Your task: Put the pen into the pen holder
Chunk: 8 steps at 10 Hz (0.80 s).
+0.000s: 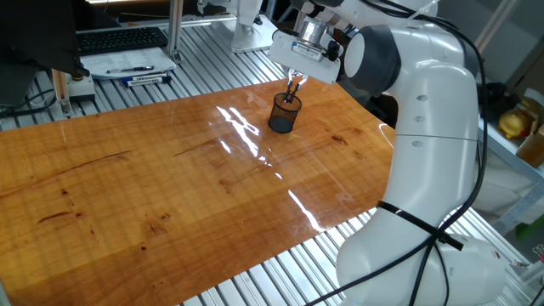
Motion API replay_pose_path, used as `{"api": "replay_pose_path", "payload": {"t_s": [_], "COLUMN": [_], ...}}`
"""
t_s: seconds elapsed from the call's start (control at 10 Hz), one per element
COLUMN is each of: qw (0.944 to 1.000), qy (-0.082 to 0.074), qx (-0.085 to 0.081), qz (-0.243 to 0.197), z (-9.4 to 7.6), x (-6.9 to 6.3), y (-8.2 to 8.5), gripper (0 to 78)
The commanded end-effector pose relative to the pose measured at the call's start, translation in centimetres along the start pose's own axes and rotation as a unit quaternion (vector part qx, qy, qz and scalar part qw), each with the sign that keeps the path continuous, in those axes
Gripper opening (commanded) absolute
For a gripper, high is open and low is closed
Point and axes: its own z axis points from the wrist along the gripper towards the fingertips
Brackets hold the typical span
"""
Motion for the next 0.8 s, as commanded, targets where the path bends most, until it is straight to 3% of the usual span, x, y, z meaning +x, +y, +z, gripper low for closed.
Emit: {"api": "replay_pose_path", "payload": {"t_s": [0.1, 0.2, 0.3, 0.8], "qw": [1.0, 1.0, 1.0, 1.0], "qy": [-0.002, -0.002, -0.002, -0.002], "qx": [0.0, 0.0, 0.0, 0.0], "qz": [0.002, 0.002, 0.002, 0.002], "z": [-0.17, -0.17, -0.17, -0.17], "x": [0.02, 0.02, 0.02, 0.02], "y": [-0.02, -0.02, -0.02, -0.02], "gripper": [1.1, 1.1, 77.4, 77.4]}}
